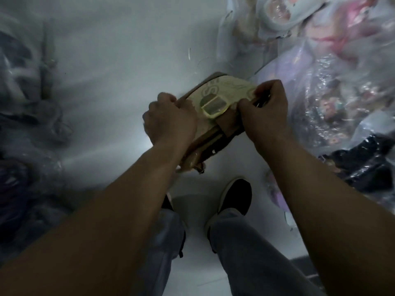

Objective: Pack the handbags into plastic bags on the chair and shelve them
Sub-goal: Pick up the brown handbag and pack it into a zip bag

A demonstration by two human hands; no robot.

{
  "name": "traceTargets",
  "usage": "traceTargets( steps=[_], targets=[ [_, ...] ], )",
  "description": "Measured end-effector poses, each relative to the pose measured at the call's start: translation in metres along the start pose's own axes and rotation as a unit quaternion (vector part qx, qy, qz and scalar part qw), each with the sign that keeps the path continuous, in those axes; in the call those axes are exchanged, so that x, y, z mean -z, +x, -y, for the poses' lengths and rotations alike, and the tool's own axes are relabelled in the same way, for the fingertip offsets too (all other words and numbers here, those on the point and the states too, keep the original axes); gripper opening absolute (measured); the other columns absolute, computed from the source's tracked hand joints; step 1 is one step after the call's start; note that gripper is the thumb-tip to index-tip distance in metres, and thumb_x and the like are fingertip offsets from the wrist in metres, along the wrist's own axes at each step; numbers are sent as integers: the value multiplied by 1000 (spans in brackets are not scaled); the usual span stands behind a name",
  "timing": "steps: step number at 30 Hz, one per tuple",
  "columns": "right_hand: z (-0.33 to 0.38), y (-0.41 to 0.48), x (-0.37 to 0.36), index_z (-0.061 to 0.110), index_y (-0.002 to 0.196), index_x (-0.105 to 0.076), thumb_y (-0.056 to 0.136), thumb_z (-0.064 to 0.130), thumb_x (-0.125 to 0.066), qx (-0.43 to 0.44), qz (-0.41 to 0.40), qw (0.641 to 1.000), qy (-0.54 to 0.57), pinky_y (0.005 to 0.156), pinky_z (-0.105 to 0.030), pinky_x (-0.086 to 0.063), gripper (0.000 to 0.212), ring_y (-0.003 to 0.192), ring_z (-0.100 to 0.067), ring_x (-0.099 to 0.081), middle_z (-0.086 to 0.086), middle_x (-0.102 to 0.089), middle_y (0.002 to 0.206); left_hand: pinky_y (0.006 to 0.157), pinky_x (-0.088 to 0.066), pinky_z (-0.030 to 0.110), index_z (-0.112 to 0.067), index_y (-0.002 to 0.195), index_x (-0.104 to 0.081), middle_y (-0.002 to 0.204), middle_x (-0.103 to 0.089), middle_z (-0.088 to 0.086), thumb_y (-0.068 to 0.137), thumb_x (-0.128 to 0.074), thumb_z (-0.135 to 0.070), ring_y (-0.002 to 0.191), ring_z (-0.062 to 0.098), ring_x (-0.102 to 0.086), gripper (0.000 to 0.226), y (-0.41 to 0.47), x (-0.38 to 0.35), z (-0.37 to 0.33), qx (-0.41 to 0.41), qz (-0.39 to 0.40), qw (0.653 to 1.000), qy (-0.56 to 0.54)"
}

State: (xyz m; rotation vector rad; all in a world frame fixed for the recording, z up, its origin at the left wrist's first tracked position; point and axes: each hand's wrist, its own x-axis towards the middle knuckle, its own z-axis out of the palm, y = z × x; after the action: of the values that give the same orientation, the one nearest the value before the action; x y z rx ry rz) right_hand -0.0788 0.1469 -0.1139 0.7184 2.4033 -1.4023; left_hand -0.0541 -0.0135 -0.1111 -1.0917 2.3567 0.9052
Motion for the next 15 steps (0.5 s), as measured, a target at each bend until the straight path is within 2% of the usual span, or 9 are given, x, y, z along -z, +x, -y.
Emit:
traceTargets(
  steps=[2, 3, 4, 6, 9, 11, 13, 14, 15],
  targets=[
    [21, -7, 25, 26, 105, -43, 75, 8, -63, 15, 20, 1000, 9, 61, -38, -56, 40, 80, -18, -56, -4, -52, 96, 84, -37, 21, -22, 126, -57, 127, -57, 3, 100, -45, -43, 116, 17, -50, 36, -10, 13, -25, -86, 7, 994, -64],
    [31, -10, 38, 28, 110, -40, 76, 5, -61, 9, 19, 999, 28, 58, -34, -55, 46, 78, -18, -58, -5, -53, 96, 84, -39, 19, -22, 125, -59, 125, -58, 0, 101, -45, -46, 115, 14, -51, 37, -14, 18, -38, -125, 20, 989, -80],
    [41, -14, 51, 29, 114, -35, 77, 3, -59, -3, 16, 998, 59, 54, -32, -53, 51, 74, -18, -58, -5, -52, 94, 89, -43, 22, -24, 122, -61, 123, -59, -4, 99, -44, -51, 114, 13, -53, 39, -18, 22, -51, -165, 31, 982, -88],
    [59, -21, 79, 29, 118, -29, 77, -2, -58, -35, 19, 994, 104, 49, -27, -50, 59, 68, -16, -55, -2, -49, 93, 103, -44, 36, -28, 121, -63, 125, -60, -7, 94, -44, -60, 121, 16, -53, 46, -30, 29, -75, -240, 56, 967, -59],
    [85, -32, 124, 28, 117, -29, 73, -8, -58, -30, 58, 992, 106, 44, -19, -45, 63, 78, -14, -54, 1, -48, 97, 118, -24, 51, -31, 137, -55, 150, -47, 1, 90, -38, -73, 146, 25, -31, 65, -63, 42, -109, -378, 41, 920, 94],
    [98, -39, 151, 28, 116, -30, 71, -10, -55, -20, 103, 989, 103, 47, -16, -45, 63, 84, -13, -55, -1, -52, 101, 120, -18, 54, -31, 139, -54, 154, -44, 3, 90, -29, -77, 148, 28, -26, 71, -90, 54, -135, -462, 54, 871, 160],
    [105, -47, 176, 29, 115, -31, 67, -8, -56, -24, 124, 986, 107, 54, -22, -48, 65, 86, -15, -57, -3, -56, 102, 108, -38, 47, -31, 135, -55, 137, -59, 3, 91, -22, -78, 133, 26, -47, 73, -114, 63, -158, -480, 133, 852, 159],
    [107, -52, 188, 29, 114, -31, 65, -6, -57, -33, 119, 986, 109, 55, -26, -48, 65, 85, -16, -58, -4, -56, 102, 94, -45, 43, -31, 129, -57, 122, -65, 1, 93, -22, -77, 118, 25, -57, 68, -124, 65, -167, -466, 167, 853, 163],
    [108, -58, 200, 28, 115, -30, 64, -4, -57, -47, 111, 987, 110, 55, -27, -47, 66, 84, -17, -57, -5, -54, 103, 81, -45, 38, -29, 120, -58, 107, -65, 1, 95, -24, -73, 106, 25, -60, 61, -132, 63, -175, -454, 182, 854, 180]
  ],
)
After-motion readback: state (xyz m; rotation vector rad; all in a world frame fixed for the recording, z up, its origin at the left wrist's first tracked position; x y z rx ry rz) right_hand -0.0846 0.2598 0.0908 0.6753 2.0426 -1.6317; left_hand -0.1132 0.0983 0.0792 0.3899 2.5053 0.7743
